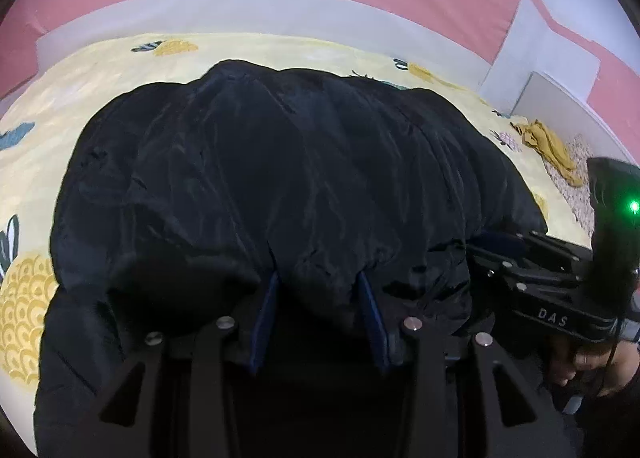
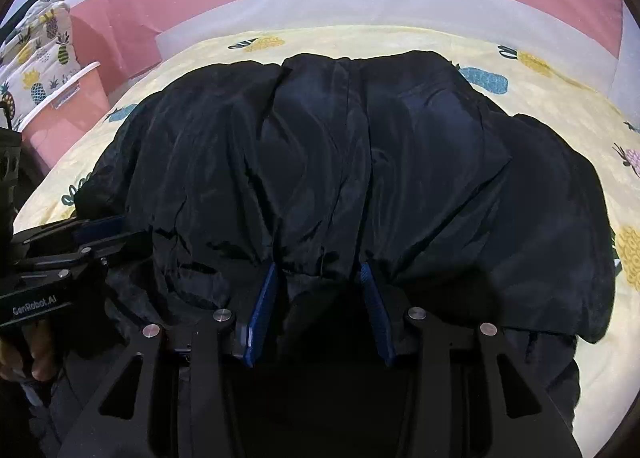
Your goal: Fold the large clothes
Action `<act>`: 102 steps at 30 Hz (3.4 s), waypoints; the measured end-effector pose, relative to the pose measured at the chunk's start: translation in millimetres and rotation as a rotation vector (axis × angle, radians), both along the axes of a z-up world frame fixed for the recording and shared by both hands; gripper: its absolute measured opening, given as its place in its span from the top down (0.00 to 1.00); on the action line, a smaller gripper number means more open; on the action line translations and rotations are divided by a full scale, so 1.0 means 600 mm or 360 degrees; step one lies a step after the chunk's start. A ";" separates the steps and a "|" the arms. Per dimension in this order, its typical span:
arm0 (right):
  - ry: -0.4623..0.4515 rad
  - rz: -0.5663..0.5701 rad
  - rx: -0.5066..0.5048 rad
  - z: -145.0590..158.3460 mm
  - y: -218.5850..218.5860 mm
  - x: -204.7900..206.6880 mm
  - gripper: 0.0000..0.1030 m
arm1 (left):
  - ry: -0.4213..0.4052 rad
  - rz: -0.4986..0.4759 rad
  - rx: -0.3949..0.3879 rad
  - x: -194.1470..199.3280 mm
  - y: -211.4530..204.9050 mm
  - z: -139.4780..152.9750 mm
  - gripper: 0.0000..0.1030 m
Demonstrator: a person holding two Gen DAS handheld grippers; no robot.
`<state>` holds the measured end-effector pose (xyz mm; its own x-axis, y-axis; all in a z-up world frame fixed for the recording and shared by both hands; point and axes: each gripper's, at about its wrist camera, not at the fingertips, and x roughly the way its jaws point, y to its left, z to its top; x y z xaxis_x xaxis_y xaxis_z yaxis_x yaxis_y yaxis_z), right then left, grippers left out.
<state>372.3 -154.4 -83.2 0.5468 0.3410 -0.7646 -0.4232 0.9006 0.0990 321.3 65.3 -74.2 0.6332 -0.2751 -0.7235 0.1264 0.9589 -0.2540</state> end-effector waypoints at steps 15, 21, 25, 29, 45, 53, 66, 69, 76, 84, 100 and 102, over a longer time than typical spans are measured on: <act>0.0103 0.0032 -0.0042 -0.034 0.019 -0.051 0.57 | 0.0022 0.0037 -0.0027 -0.031 0.023 -0.027 0.57; 0.0051 0.0024 -0.0126 -0.036 0.039 -0.065 0.57 | 0.0005 0.0040 -0.0003 -0.024 0.011 -0.035 0.57; 0.0103 -0.0002 -0.0057 -0.028 0.027 -0.066 0.57 | -0.0005 0.0074 -0.0031 -0.033 0.019 -0.023 0.57; 0.0117 -0.0078 0.0023 0.011 0.007 -0.087 0.57 | -0.0034 0.0127 -0.0007 -0.068 0.019 0.011 0.58; -0.0293 -0.0238 0.0035 0.114 -0.081 -0.355 0.56 | -0.0282 0.0081 0.0116 -0.319 -0.010 0.104 0.57; -0.0247 -0.0324 0.0041 0.082 -0.122 -0.440 0.51 | -0.0170 0.0185 0.0180 -0.406 -0.004 0.067 0.57; -0.0140 -0.0534 0.0109 0.043 -0.236 -0.448 0.37 | -0.0110 0.0394 0.0253 -0.443 0.069 0.019 0.47; -0.0100 -0.0611 0.0141 0.031 -0.270 -0.434 0.36 | -0.0108 0.0453 0.0266 -0.434 0.097 0.013 0.45; 0.0036 -0.0744 0.0253 -0.006 -0.336 -0.403 0.36 | -0.0069 0.0576 0.0235 -0.423 0.163 -0.007 0.38; 0.0178 -0.0661 0.0419 -0.033 -0.340 -0.406 0.35 | 0.0025 0.0505 0.0009 -0.433 0.164 -0.043 0.36; 0.0282 -0.0512 0.0430 -0.037 -0.317 -0.402 0.57 | 0.0039 0.0438 0.0093 -0.436 0.137 -0.047 0.58; 0.0283 -0.0507 0.0475 -0.032 -0.319 -0.405 0.73 | 0.0030 0.0418 0.0067 -0.436 0.141 -0.037 0.69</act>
